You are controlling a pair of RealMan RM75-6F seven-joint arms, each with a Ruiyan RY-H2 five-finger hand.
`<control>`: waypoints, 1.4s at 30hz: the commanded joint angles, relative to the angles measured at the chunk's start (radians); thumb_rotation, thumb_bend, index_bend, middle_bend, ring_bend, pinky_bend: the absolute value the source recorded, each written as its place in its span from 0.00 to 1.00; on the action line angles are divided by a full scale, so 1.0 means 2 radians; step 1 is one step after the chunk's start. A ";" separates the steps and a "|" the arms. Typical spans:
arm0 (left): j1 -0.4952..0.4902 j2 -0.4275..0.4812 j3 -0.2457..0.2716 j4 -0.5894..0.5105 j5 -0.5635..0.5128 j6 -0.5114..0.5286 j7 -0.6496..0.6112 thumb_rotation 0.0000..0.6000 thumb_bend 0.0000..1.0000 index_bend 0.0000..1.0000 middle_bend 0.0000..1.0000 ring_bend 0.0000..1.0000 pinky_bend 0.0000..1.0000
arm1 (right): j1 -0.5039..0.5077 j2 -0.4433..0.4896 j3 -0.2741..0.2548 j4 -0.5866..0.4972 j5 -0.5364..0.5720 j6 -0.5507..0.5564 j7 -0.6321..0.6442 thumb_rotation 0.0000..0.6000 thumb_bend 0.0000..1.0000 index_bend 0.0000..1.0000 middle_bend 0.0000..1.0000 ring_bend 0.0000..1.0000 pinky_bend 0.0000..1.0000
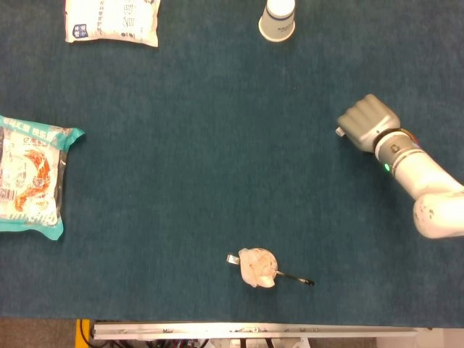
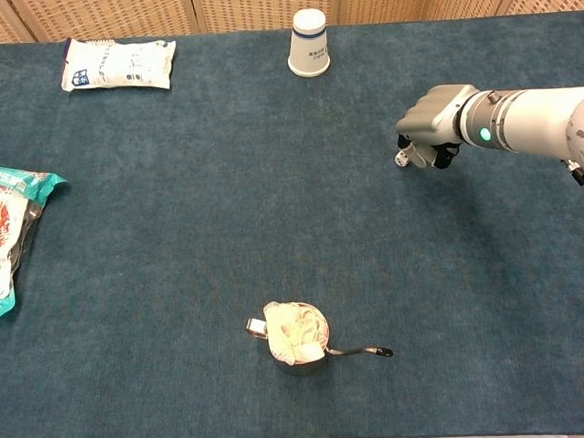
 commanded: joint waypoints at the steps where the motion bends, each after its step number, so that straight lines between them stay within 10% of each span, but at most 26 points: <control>1: 0.000 0.000 0.000 0.000 0.000 0.001 -0.001 1.00 0.51 0.42 0.34 0.23 0.36 | -0.001 0.000 0.002 0.001 -0.004 0.002 0.002 1.00 1.00 0.44 1.00 0.97 0.95; 28: 0.002 0.002 0.000 0.000 0.003 0.003 -0.005 1.00 0.51 0.42 0.34 0.23 0.36 | -0.030 0.008 0.035 -0.007 -0.078 0.023 0.027 1.00 1.00 0.40 1.00 0.97 0.95; 42: -0.004 -0.005 0.001 0.001 0.004 -0.006 0.006 1.00 0.51 0.42 0.34 0.23 0.36 | -0.163 0.145 0.007 -0.149 -0.299 0.205 0.095 1.00 1.00 0.37 0.81 0.67 0.81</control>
